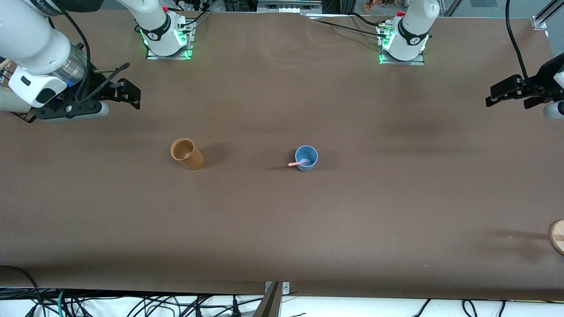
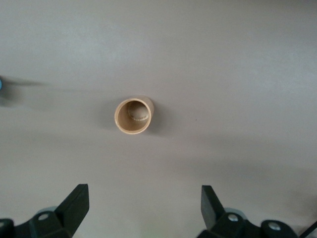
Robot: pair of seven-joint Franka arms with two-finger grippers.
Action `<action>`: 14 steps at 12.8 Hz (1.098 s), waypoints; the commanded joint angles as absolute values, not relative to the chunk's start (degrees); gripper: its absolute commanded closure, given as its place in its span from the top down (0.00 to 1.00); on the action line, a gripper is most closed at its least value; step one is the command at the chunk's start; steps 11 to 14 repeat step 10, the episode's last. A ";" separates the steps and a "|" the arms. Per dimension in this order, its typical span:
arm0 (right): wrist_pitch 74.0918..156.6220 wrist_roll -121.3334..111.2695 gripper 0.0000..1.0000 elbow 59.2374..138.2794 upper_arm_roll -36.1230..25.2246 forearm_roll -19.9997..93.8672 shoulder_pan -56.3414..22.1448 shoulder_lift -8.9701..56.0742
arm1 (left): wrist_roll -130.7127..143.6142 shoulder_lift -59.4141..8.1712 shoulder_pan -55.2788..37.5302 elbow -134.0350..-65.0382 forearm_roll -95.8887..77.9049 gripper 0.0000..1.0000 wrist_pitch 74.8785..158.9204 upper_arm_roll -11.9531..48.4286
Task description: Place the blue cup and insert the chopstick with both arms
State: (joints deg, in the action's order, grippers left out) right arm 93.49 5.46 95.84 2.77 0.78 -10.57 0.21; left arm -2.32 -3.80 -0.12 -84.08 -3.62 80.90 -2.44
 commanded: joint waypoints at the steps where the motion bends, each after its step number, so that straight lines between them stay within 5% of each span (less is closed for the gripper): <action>1: 91.41 4.75 1.00 93.35 3.78 0.88 -10.02 1.92 | -2.20 -3.78 -0.44 -84.02 -4.75 1.00 80.33 -2.72; 14: 91.32 4.31 1.00 92.64 3.69 0.97 -10.11 2.37 | -2.29 -3.87 -0.44 -83.85 -4.75 1.00 80.33 -2.81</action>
